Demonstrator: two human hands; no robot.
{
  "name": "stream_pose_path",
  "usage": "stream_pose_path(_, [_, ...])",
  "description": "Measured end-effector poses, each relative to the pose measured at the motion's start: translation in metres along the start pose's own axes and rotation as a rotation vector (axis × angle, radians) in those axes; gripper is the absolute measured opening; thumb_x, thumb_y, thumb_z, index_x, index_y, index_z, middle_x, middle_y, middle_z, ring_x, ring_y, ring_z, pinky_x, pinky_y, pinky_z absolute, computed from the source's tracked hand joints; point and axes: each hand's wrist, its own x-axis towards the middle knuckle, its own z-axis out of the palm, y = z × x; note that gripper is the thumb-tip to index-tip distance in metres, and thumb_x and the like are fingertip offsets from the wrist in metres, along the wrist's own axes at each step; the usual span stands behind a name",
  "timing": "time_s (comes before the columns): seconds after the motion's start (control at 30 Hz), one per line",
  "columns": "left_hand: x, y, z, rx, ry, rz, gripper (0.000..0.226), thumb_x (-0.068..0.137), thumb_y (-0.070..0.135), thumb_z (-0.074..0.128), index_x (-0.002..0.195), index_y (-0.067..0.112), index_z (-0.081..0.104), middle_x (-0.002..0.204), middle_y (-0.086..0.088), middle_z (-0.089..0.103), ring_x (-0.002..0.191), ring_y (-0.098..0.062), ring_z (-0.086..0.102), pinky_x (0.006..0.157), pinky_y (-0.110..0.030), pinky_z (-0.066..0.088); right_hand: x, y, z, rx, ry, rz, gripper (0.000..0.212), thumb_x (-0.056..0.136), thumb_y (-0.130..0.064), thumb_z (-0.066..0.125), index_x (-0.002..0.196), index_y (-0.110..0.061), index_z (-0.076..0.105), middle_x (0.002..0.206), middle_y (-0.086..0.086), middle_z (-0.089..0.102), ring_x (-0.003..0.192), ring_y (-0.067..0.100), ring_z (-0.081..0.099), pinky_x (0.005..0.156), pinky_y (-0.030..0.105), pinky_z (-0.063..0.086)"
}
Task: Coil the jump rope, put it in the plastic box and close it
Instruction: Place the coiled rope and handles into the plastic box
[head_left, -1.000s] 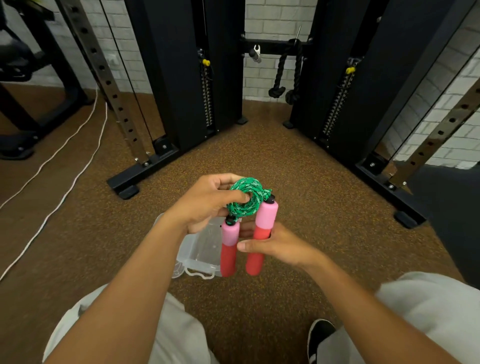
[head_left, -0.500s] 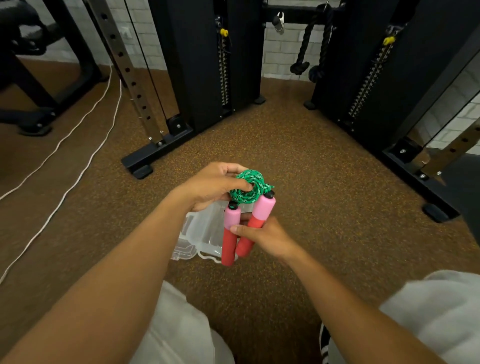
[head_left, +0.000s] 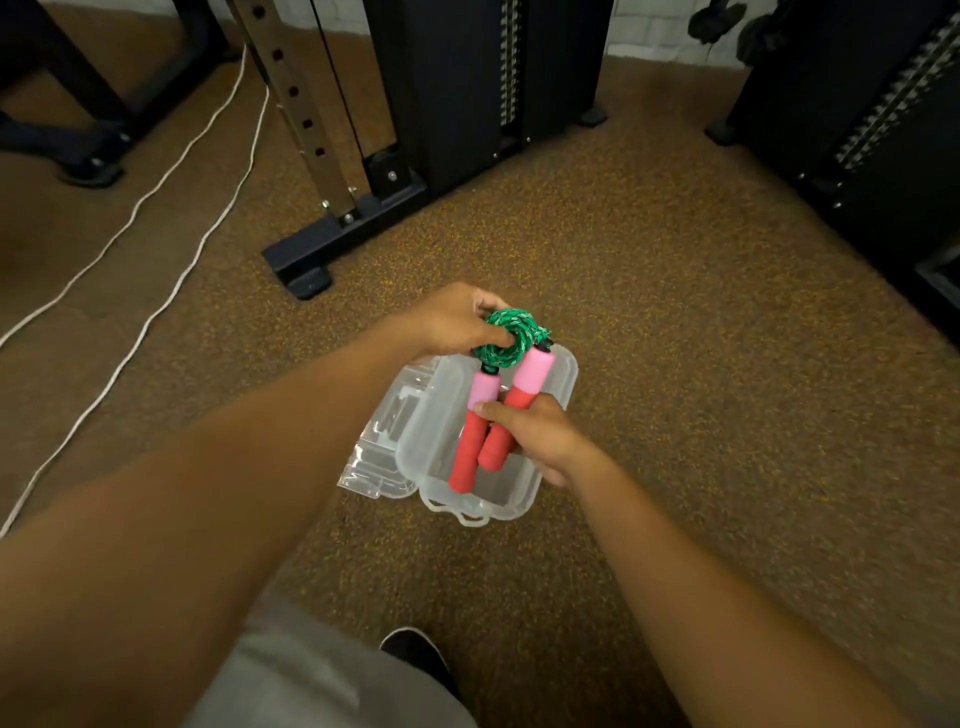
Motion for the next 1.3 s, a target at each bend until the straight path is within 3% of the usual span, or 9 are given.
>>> stream_pose_path(0.2, [0.064, -0.036, 0.006, 0.146, -0.041, -0.068, 0.033, 0.084, 0.014, 0.079, 0.116, 0.015, 0.074, 0.107, -0.008, 0.079, 0.104, -0.027, 0.075, 0.095, -0.048, 0.06, 0.049, 0.018, 0.007, 0.048, 0.068, 0.089, 0.013, 0.09, -0.018, 0.074, 0.098, -0.009, 0.072, 0.084, 0.008, 0.071, 0.082, 0.022, 0.068, 0.074, 0.037, 0.055])
stream_pose_path(0.3, [0.087, -0.057, 0.016, 0.252, -0.052, -0.067, 0.036, 0.08, 0.022, 0.079, 0.116, 0.019, 0.076, 0.103, -0.003, 0.079, 0.097, -0.023, 0.074, 0.087, -0.037, 0.06, 0.068, 0.032, 0.013, 0.065, 0.099, 0.163, 0.006, 0.091, -0.016, 0.072, 0.091, -0.011, 0.068, 0.085, 0.011, 0.07, 0.085, 0.026, 0.068, 0.084, 0.045, 0.057])
stream_pose_path(0.4, [0.099, -0.075, 0.025, 0.491, -0.063, -0.043, 0.025, 0.085, 0.026, 0.073, 0.107, 0.015, 0.074, 0.095, -0.005, 0.073, 0.09, -0.025, 0.067, 0.067, -0.029, 0.043, 0.087, 0.049, 0.026, 0.072, 0.116, 0.253, 0.012, 0.09, -0.017, 0.074, 0.082, -0.014, 0.065, 0.075, 0.009, 0.067, 0.077, 0.027, 0.065, 0.084, 0.048, 0.057])
stream_pose_path(0.73, [0.139, -0.111, 0.067, 0.63, -0.101, -0.05, 0.023, 0.091, 0.015, 0.066, 0.11, 0.004, 0.072, 0.111, -0.015, 0.074, 0.106, -0.033, 0.065, 0.081, -0.032, 0.046, 0.118, 0.076, 0.028, 0.11, 0.237, 0.449, 0.024, 0.088, -0.008, 0.072, 0.075, -0.016, 0.053, 0.089, 0.008, 0.061, 0.088, 0.025, 0.06, 0.08, 0.037, 0.052])
stream_pose_path(0.8, [0.144, -0.117, 0.071, 0.671, -0.12, -0.065, 0.026, 0.091, 0.013, 0.065, 0.115, 0.005, 0.071, 0.117, -0.015, 0.072, 0.11, -0.033, 0.065, 0.086, -0.034, 0.048, 0.119, 0.073, 0.025, 0.114, 0.267, 0.476, 0.007, 0.09, -0.005, 0.066, 0.089, -0.008, 0.06, 0.08, 0.007, 0.056, 0.08, 0.025, 0.06, 0.071, 0.033, 0.05])
stream_pose_path(0.87, [0.147, -0.123, 0.076, 0.689, -0.121, -0.091, 0.036, 0.091, 0.012, 0.065, 0.127, 0.008, 0.067, 0.13, -0.013, 0.068, 0.12, -0.032, 0.062, 0.095, -0.033, 0.047, 0.12, 0.072, 0.022, 0.137, 0.317, 0.493, 0.029, 0.094, -0.005, 0.06, 0.122, 0.0, 0.054, 0.082, 0.006, 0.054, 0.075, 0.022, 0.055, 0.067, 0.031, 0.044])
stream_pose_path(0.93, [0.147, -0.129, 0.079, 0.688, -0.117, -0.114, 0.046, 0.092, 0.011, 0.065, 0.138, 0.01, 0.061, 0.138, -0.011, 0.065, 0.126, -0.031, 0.059, 0.102, -0.032, 0.046, 0.12, 0.071, 0.021, 0.134, 0.353, 0.479, 0.047, 0.096, -0.007, 0.057, 0.139, -0.001, 0.038, 0.11, 0.013, 0.061, 0.09, 0.023, 0.053, 0.076, 0.031, 0.043])
stream_pose_path(1.1, [0.146, -0.138, 0.079, 0.67, -0.093, -0.1, 0.046, 0.095, 0.012, 0.065, 0.14, 0.011, 0.059, 0.14, -0.012, 0.064, 0.128, -0.031, 0.058, 0.104, -0.033, 0.044, 0.111, 0.074, 0.037, 0.008, 0.463, 0.375, 0.061, 0.093, -0.015, 0.061, 0.146, -0.003, 0.034, 0.143, 0.018, 0.053, 0.128, 0.035, 0.056, 0.1, 0.037, 0.048])
stream_pose_path(1.3, [0.142, -0.141, 0.087, 0.671, -0.031, -0.118, 0.043, 0.094, 0.021, 0.069, 0.132, 0.003, 0.06, 0.133, -0.018, 0.065, 0.122, -0.035, 0.06, 0.101, -0.041, 0.05, 0.094, 0.077, 0.043, -0.354, 0.343, 0.3, 0.074, 0.088, -0.011, 0.065, 0.151, -0.013, 0.027, 0.149, 0.023, 0.035, 0.132, 0.045, 0.049, 0.11, 0.049, 0.045])
